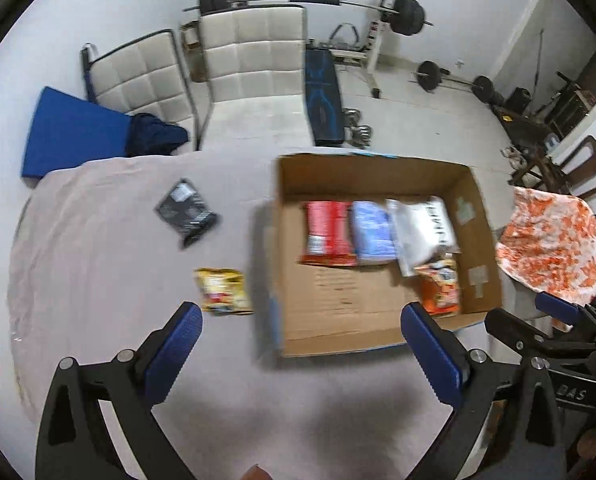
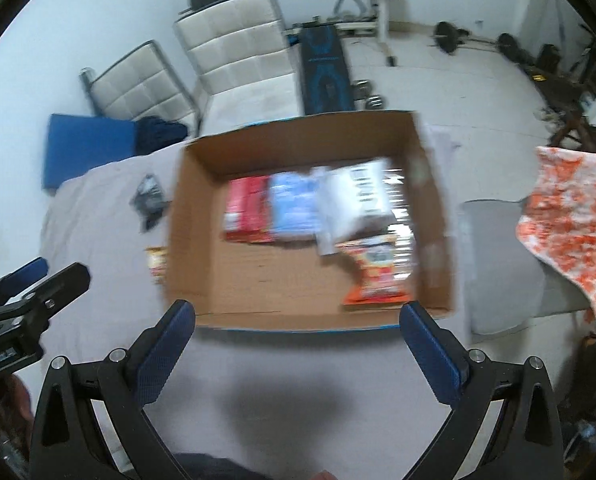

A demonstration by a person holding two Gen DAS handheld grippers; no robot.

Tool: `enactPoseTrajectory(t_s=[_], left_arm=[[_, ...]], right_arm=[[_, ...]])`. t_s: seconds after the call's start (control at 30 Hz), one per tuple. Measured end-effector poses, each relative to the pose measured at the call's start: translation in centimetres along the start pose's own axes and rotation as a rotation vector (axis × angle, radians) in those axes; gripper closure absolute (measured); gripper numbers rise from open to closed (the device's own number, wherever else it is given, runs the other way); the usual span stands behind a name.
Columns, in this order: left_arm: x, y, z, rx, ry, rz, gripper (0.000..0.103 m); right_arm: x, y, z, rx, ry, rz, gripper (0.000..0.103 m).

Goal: Organize snacks
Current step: 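Open both tools to release the packets into the box, then lift, then grasp the black packet with the left tool while the right tool grasps the yellow packet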

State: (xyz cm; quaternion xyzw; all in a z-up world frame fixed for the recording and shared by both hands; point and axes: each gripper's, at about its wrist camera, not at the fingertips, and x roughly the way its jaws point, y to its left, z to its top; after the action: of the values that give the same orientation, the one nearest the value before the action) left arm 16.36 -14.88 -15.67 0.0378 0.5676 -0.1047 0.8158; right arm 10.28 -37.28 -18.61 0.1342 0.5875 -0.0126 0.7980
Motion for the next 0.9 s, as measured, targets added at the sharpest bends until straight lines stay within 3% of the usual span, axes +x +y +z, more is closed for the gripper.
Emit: enactPoseTrajectory(t_s=[0.2, 0.37, 0.47, 0.6, 0.7, 0.8, 0.9], left_arm=[[0.5, 9.4, -0.8, -0.060, 0.016, 0.114, 0.001], [2.6, 17.4, -1.0, -0.115, 0.049, 0.185, 0.001], [4.5, 21.6, -0.6, -0.126, 0.080, 0.222, 0.001], [8.2, 25.8, 0.4, -0.105, 0.127, 0.249, 0.001], [10.9, 27.5, 1.4, -0.117, 0.181, 0.223, 0.001], [13.8, 29.2, 2.8, -0.178, 0.237, 0.136, 0.001], [17.0, 29.7, 4.5, -0.270, 0.313, 0.014, 0.001]], right_arm=[[3.3, 10.3, 1.1, -0.081, 0.056, 0.099, 0.000], [8.6, 20.0, 3.0, -0.144, 0.124, 0.153, 0.000], [13.7, 23.4, 4.3, -0.129, 0.197, 0.129, 0.000], [21.1, 25.2, 5.1, -0.087, 0.302, 0.033, 0.005], [25.7, 25.4, 4.9, -0.047, 0.366, -0.031, 0.015], [28.0, 25.8, 4.5, -0.043, 0.378, -0.116, 0.018], [29.4, 27.5, 4.2, -0.075, 0.403, -0.105, 0.033]])
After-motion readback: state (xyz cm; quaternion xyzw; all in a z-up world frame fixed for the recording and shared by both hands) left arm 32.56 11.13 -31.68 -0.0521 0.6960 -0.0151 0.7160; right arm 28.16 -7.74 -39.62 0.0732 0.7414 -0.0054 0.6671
